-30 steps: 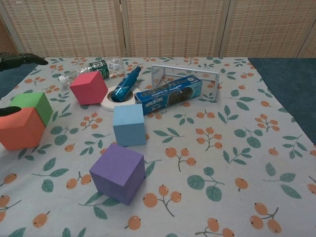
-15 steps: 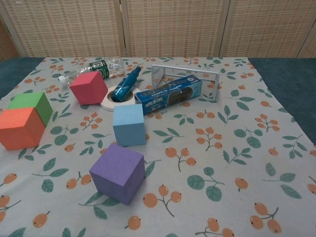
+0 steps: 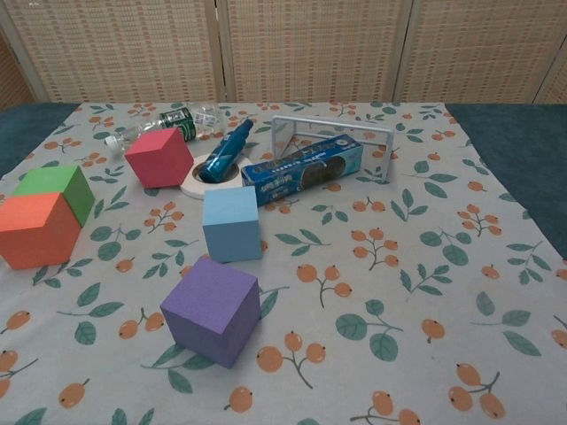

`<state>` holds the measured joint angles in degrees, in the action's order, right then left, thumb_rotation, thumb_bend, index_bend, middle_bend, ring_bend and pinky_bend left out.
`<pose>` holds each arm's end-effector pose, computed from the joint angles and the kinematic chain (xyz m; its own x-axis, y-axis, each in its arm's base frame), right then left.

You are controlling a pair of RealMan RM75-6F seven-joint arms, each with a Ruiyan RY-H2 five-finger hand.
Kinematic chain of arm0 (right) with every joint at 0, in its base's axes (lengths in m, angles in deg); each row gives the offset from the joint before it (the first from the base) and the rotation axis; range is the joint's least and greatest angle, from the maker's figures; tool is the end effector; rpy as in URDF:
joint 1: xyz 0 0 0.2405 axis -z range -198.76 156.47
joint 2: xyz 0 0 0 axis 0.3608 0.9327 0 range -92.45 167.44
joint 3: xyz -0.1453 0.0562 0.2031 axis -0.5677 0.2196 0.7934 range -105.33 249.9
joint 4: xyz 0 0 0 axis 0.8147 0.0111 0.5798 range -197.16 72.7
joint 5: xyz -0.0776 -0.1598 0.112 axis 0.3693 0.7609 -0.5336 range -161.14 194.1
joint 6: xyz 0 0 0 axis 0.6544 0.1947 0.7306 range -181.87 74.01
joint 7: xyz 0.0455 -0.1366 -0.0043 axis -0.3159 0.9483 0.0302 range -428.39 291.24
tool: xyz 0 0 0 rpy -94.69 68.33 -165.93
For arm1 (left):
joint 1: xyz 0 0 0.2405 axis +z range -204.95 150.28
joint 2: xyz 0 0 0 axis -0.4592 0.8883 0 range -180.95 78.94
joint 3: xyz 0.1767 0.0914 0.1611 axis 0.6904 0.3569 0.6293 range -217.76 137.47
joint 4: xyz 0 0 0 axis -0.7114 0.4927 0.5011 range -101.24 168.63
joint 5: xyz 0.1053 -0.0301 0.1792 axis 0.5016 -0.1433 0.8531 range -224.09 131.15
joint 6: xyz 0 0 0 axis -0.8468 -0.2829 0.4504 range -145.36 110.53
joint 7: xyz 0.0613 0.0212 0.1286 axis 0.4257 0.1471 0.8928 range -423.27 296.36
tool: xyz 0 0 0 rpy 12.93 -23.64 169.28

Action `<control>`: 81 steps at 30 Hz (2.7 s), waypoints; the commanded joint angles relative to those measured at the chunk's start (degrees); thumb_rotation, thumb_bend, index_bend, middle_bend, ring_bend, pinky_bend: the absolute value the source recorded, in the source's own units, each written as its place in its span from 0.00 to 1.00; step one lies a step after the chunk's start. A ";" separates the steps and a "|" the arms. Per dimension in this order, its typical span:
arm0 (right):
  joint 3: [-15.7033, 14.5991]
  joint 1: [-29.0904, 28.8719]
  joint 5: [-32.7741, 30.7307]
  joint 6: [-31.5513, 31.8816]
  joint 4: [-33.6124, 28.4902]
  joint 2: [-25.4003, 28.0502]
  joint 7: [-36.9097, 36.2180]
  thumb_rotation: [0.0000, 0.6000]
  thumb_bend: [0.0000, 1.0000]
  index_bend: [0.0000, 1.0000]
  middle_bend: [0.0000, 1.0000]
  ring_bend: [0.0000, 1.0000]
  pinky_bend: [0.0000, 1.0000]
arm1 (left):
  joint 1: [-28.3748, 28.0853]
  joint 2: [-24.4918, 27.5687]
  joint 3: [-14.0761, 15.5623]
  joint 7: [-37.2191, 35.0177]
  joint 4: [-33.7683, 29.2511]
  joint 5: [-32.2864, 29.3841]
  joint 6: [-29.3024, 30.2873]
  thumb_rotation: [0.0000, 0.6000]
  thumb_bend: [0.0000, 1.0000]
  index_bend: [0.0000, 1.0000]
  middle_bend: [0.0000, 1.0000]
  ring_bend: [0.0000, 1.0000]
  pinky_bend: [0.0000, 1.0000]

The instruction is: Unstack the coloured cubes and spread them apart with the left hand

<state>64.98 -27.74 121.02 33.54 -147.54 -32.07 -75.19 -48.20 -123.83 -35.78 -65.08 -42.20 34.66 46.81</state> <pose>-0.2900 -0.1447 0.1037 0.3449 -0.1592 0.9251 -0.8979 -0.3431 0.2757 -0.3407 0.2456 0.0848 0.5265 0.3259 0.7852 0.8495 -0.1638 -0.5016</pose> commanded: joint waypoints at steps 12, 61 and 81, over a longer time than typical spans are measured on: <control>0.43 -0.11 -0.76 -0.23 0.30 0.06 -0.34 1.00 0.27 0.00 0.00 0.00 0.00 | -2.72 -0.81 -0.66 4.24 -7.16 5.92 0.07 1.00 0.33 0.20 0.29 0.23 0.31; 0.52 0.05 -0.88 -0.05 0.35 -0.01 0.09 1.00 0.27 0.00 0.00 0.00 0.00 | -13.84 -8.52 -7.10 5.79 -0.70 4.53 -7.68 1.00 0.36 0.30 0.47 0.54 0.21; -0.27 0.17 0.41 0.32 -0.07 0.21 -0.20 1.00 0.27 0.00 0.00 0.00 0.00 | -1.94 3.32 0.37 0.19 -8.65 9.82 8.72 1.00 0.43 0.36 0.52 0.60 0.26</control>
<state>64.71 -27.57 121.43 33.86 -147.60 -31.85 -75.38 -51.65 -121.12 -35.69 -64.02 -52.29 45.34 54.08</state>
